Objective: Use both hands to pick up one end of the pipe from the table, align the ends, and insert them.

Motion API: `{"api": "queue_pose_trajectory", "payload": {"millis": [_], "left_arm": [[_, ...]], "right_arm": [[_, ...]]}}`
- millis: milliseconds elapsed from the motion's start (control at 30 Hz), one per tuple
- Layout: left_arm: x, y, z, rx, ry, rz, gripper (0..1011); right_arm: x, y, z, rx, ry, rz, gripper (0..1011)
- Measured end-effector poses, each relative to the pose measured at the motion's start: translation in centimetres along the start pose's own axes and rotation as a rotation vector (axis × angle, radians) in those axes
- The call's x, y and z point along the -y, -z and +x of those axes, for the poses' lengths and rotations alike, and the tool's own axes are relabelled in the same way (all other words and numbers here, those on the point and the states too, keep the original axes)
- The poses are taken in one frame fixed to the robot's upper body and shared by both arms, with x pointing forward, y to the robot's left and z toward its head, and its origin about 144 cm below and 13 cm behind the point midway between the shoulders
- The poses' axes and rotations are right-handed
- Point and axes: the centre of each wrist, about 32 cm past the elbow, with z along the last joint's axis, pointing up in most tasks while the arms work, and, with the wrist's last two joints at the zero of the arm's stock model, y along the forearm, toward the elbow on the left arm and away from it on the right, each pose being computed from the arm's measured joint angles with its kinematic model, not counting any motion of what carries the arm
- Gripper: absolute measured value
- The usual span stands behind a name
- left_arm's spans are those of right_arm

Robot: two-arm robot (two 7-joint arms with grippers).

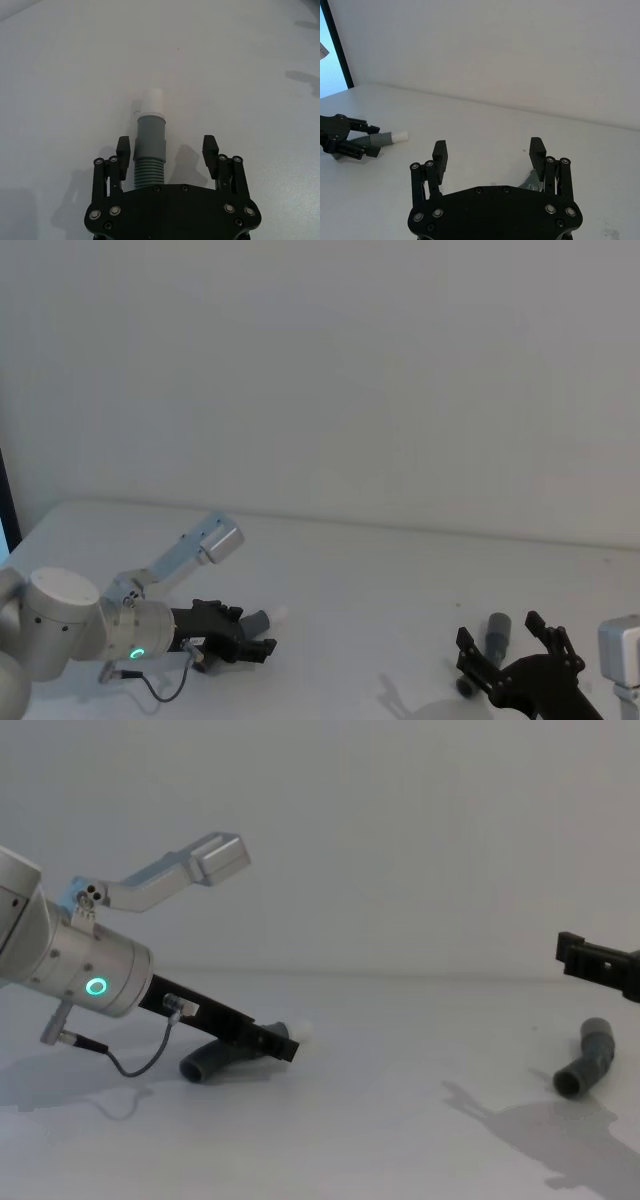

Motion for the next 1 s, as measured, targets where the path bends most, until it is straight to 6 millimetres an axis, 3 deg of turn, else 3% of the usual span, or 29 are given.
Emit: {"api": "queue_pose_trajectory", "payload": {"millis": [567,1000], "left_arm": [[-0.01,-0.03,-0.02,-0.002,0.002,0.001,358],[-0.01,-0.02,-0.02,-0.003,0.002,0.002,330]], "right_arm": [[0.00,0.00,0.00,0.000,0.000,0.000,1001],[0.00,0.00,0.00,0.000,0.000,0.000,1001]]}}
